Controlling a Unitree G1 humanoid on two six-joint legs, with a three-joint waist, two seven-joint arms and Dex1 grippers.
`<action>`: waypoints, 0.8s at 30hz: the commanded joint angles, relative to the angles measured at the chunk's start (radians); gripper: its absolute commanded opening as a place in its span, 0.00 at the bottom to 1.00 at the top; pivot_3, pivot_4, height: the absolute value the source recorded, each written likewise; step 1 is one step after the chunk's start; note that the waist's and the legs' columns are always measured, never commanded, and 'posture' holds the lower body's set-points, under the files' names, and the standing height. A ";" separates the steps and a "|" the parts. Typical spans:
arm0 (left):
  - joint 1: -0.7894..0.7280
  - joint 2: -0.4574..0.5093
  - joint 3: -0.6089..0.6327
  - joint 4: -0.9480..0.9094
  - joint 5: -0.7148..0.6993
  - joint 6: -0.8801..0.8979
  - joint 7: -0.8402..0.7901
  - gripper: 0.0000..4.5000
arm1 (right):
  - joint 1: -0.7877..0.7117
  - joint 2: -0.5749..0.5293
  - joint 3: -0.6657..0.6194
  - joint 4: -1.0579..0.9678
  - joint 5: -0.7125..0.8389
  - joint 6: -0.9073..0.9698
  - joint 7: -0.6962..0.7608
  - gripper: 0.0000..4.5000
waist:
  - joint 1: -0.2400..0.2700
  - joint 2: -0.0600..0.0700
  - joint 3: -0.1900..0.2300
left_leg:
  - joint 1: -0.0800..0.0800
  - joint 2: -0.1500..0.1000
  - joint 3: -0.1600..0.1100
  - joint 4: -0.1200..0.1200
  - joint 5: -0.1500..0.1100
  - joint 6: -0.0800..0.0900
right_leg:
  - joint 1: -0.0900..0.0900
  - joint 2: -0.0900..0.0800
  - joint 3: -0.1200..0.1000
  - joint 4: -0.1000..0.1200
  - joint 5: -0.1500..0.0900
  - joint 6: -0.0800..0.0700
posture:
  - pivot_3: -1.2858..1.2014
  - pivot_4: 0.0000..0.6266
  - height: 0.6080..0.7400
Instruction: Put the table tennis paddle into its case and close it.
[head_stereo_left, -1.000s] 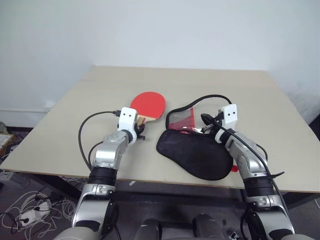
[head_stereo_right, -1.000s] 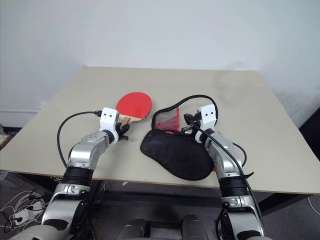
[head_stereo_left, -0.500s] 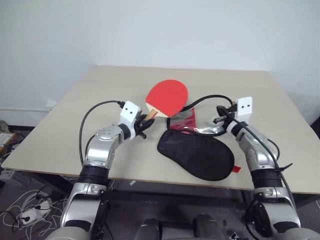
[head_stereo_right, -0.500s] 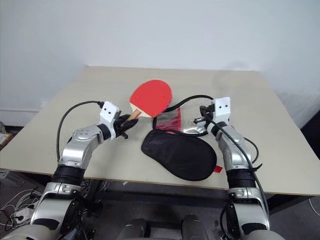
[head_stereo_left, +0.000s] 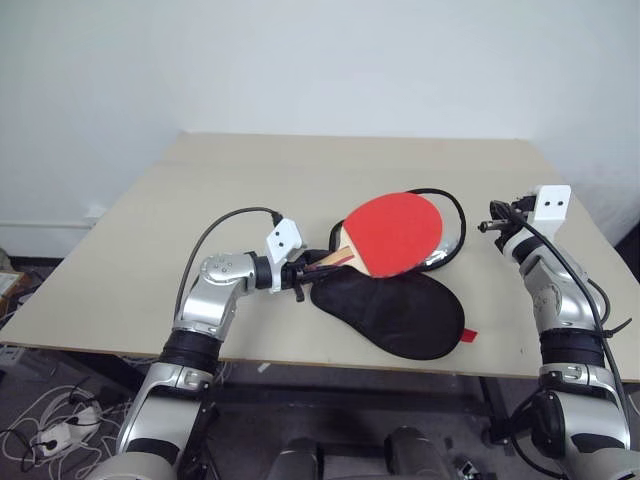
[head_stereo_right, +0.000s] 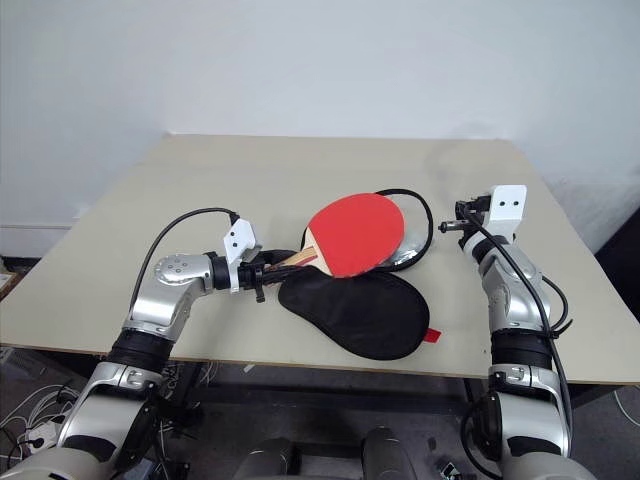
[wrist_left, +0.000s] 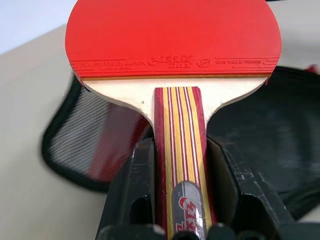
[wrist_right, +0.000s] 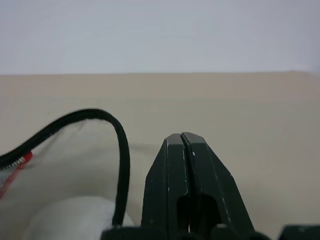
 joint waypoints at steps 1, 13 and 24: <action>-0.063 0.022 -0.012 0.001 -0.045 -0.006 -0.122 0.24 | -0.027 -0.033 -0.021 -0.012 0.016 -0.016 0.015 0.00 | 0.000 0.000 0.000 | 0.000 0.000 0.000 0.000 0.000 0.000 | 0.000 0.000 0.000 0.000 0.000 0.000 | 0.52 0.00 1.00; -0.242 0.008 -0.084 0.283 0.015 -0.081 -0.354 0.24 | 0.040 -0.055 -0.036 -0.063 0.036 0.004 0.047 0.00 | -0.006 0.000 0.000 | 0.000 0.000 0.000 0.000 0.000 0.001 | 0.001 0.000 0.000 0.000 0.000 0.000 | 0.52 0.00 1.00; -0.427 -0.061 -0.143 0.644 0.153 -0.281 -0.394 0.24 | 0.186 -0.041 -0.078 -0.263 0.072 0.069 -0.019 0.00 | -0.004 -0.001 0.001 | 0.000 0.000 0.000 0.001 0.000 0.001 | 0.000 0.000 0.001 0.000 0.000 0.000 | 0.52 0.00 1.00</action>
